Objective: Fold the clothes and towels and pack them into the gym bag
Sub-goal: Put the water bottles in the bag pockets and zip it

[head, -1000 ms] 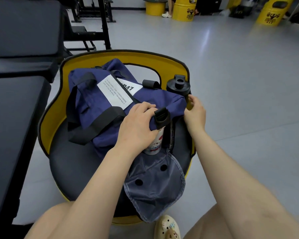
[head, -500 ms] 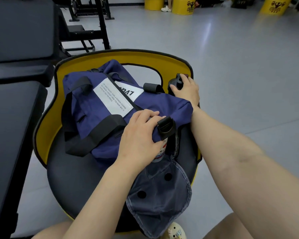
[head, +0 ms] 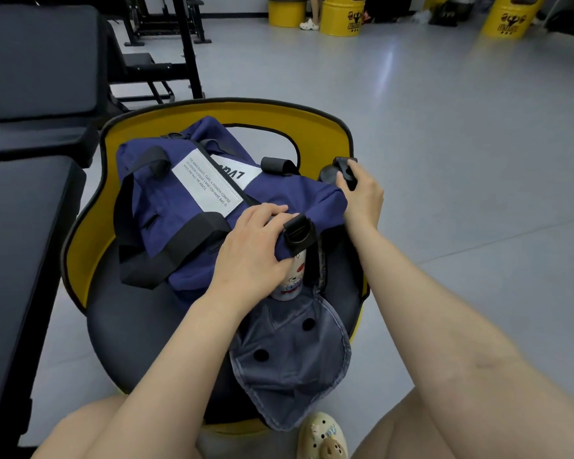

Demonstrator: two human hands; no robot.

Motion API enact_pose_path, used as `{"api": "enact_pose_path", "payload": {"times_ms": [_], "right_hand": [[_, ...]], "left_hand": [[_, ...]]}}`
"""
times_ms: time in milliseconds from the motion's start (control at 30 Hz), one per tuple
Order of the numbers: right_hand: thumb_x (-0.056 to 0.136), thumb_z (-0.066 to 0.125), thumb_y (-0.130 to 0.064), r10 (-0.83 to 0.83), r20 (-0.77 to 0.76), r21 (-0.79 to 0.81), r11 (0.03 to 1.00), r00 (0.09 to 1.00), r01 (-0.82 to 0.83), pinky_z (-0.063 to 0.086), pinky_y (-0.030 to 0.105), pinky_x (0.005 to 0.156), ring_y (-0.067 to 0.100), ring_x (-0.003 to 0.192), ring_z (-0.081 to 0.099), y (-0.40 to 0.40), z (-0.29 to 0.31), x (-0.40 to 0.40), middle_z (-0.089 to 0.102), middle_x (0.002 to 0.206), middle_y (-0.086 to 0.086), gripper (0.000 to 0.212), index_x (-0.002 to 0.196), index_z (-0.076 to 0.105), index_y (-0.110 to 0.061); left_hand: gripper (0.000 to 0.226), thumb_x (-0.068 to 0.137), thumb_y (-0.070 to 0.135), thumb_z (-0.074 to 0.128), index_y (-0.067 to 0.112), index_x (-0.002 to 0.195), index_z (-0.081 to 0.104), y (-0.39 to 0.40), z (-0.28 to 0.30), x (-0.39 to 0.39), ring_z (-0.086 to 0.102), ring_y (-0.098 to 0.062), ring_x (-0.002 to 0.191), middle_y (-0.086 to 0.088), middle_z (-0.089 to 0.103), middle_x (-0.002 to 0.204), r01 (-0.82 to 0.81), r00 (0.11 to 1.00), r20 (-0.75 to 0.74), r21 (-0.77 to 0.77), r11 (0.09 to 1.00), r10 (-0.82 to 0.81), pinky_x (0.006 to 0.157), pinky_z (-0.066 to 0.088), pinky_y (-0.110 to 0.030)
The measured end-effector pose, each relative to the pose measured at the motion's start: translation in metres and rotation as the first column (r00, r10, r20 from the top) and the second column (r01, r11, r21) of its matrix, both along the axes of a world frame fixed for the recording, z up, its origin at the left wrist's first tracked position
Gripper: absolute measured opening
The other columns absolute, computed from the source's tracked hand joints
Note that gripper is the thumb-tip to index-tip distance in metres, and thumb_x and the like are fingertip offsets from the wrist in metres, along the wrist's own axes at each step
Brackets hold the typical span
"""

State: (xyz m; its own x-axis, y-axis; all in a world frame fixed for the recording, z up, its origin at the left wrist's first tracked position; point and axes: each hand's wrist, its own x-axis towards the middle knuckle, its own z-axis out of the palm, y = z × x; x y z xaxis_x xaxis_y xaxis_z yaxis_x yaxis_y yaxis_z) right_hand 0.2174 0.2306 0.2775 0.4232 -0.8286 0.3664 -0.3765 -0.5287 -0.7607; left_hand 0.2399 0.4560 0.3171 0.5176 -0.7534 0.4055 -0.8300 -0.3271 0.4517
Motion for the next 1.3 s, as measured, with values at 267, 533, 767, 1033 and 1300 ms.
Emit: {"api": "enact_pose_path", "payload": {"times_ms": [267, 533, 767, 1033, 1300], "right_hand": [[0.095, 0.057, -0.024, -0.008, 0.124, -0.018, 1.0, 0.992, 0.011, 0.031, 0.013, 0.096, 0.018, 0.124, 0.051, 0.039, 0.012, -0.065, 0.057, 0.134, 0.005, 0.039, 0.132, 0.057, -0.013], [0.094, 0.058, -0.024, 0.019, 0.2, -0.02, 1.0, 0.98, -0.015, 0.031, 0.008, 0.099, 0.012, 0.124, 0.051, 0.089, 0.019, -0.129, 0.058, 0.134, 0.002, 0.038, 0.13, 0.059, -0.014], [0.093, 0.06, -0.022, 0.068, 0.264, -0.016, 0.998, 0.962, -0.066, 0.031, 0.003, 0.099, -0.001, 0.118, 0.048, 0.134, 0.023, -0.164, 0.058, 0.132, 0.001, 0.037, 0.129, 0.06, -0.014], [0.092, 0.062, -0.021, 0.163, 0.338, 0.014, 0.984, 0.927, -0.178, 0.044, 0.042, 0.103, 0.01, 0.128, 0.049, 0.172, 0.014, -0.15, 0.056, 0.134, -0.002, 0.037, 0.129, 0.06, -0.016], [0.091, 0.059, -0.032, 0.185, 0.417, -0.007, 0.98, 0.89, -0.2, 0.052, 0.049, 0.091, 0.013, 0.123, 0.055, 0.187, -0.003, -0.125, 0.059, 0.132, 0.0, 0.04, 0.128, 0.06, -0.017]], "left_hand": [[0.067, 0.07, 0.015, 0.075, 0.016, 0.132, 0.05, 0.021, -0.004, -0.006, 0.048, -0.027, 0.123, -0.005, 0.051, 0.132, -0.007, 0.984, 0.177, 0.043, 0.999, 0.0, 0.093, 0.046, -0.045], [0.024, 0.071, 0.001, 0.062, 0.015, 0.089, 0.053, 0.061, -0.004, -0.019, 0.043, -0.022, 0.08, -0.008, 0.054, 0.089, -0.046, 0.929, 0.36, -0.108, 0.993, 0.083, 0.046, 0.038, -0.03], [0.026, 0.069, 0.013, 0.08, 0.01, 0.093, 0.071, 0.078, -0.024, -0.015, 0.053, -0.028, 0.07, -0.008, 0.054, 0.087, -0.123, 0.917, 0.396, 0.148, 0.981, 0.056, 0.044, 0.042, -0.03], [0.035, 0.065, 0.036, 0.082, 0.009, 0.081, 0.066, 0.062, -0.024, -0.017, 0.054, -0.032, 0.084, -0.012, 0.056, 0.1, -0.353, 0.867, 0.45, 0.251, 0.901, 0.214, 0.059, 0.032, -0.033], [0.013, 0.074, 0.016, 0.067, 0.004, 0.077, 0.064, 0.054, -0.027, -0.007, 0.049, -0.03, 0.083, -0.01, 0.052, 0.1, -0.288, 0.915, 0.341, 0.17, 0.943, 0.217, 0.059, 0.025, -0.033]]}}
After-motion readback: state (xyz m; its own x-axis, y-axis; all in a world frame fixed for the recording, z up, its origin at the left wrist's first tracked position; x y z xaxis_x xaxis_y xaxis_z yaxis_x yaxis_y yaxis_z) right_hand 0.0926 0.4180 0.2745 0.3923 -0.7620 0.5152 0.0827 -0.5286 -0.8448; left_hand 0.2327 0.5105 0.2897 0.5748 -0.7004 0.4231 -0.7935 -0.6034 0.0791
